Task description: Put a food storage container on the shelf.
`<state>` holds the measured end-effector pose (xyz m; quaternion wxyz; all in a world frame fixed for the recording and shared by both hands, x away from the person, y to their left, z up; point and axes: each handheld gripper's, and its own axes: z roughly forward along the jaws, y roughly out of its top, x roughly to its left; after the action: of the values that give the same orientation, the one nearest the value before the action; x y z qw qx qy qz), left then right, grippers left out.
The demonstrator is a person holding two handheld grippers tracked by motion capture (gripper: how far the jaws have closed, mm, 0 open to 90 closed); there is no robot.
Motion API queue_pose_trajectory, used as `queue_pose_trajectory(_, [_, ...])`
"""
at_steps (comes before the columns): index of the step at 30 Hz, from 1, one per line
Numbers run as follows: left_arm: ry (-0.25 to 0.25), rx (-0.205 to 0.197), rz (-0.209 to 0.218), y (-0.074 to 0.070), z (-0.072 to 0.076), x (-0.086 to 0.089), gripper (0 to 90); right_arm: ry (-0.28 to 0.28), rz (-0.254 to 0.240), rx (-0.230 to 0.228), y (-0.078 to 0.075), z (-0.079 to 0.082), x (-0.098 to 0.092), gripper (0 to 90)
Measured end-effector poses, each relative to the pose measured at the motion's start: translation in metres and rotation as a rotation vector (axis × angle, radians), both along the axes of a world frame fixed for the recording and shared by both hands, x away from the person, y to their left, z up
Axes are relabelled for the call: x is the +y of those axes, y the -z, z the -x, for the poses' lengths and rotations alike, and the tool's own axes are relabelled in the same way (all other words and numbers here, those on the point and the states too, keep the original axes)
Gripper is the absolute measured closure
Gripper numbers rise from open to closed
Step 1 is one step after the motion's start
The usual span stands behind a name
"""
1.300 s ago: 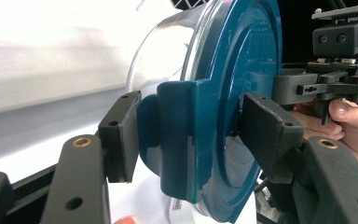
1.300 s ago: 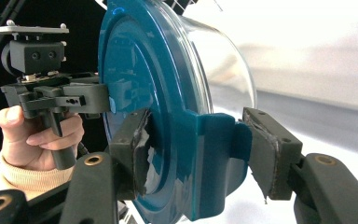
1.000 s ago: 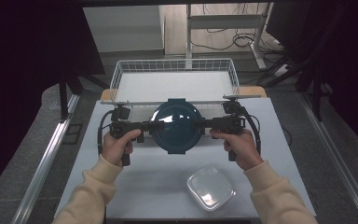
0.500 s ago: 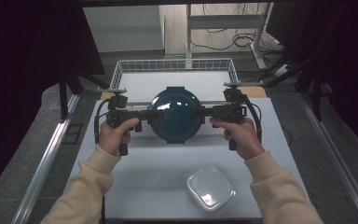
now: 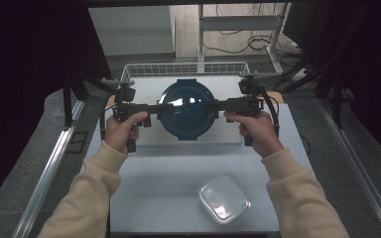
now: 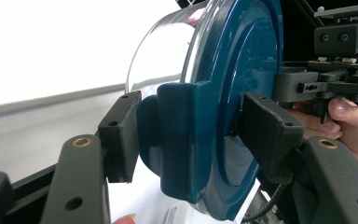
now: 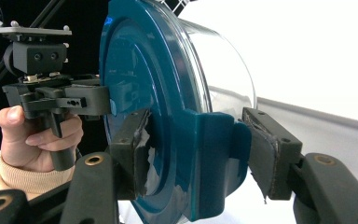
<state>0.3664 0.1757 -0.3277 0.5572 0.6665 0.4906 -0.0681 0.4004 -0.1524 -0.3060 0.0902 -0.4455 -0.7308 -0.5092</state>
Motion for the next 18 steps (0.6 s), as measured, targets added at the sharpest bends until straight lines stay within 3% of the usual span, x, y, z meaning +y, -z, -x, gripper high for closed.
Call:
queue_pose_trajectory(11, [0.005,-0.005,-0.006,-0.017,-0.024,0.005,40.4,0.006,-0.018,-0.013,-0.014,-0.021,0.004,43.9])
queue_pose_trajectory(18, [0.009,0.006,0.015,-0.020,-0.040,0.008,40.4,0.011,-0.008,-0.009,-0.022,-0.036,0.007,44.1])
